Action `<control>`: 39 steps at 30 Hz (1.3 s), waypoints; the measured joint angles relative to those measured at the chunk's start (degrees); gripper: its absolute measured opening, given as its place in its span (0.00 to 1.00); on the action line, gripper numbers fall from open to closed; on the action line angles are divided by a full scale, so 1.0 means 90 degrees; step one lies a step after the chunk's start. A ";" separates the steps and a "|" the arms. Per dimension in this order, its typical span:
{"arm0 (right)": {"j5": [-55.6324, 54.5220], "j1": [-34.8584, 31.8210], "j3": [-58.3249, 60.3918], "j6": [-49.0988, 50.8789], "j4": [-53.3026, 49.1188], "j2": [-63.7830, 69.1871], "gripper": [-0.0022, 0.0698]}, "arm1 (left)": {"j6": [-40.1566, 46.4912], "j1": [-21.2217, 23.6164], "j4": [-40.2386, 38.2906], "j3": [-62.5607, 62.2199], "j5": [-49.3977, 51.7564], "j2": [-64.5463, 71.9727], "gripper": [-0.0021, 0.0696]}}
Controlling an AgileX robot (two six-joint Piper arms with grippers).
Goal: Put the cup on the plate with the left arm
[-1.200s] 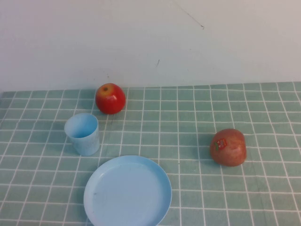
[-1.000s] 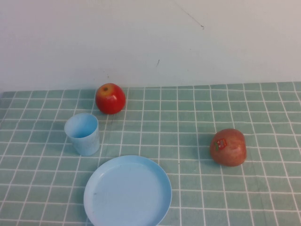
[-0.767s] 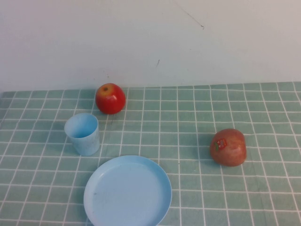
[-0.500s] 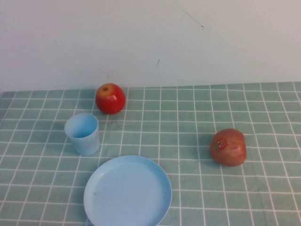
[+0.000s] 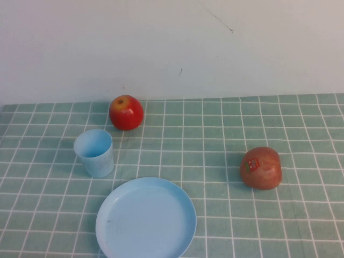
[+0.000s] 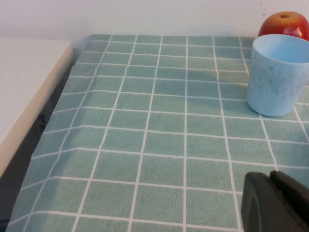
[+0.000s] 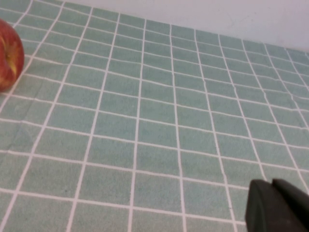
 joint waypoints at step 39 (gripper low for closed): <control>0.0000 0.0000 0.0000 0.0000 0.0000 0.0000 0.03 | -0.4770 0.0000 0.3222 -0.3218 -0.2763 0.0555 0.03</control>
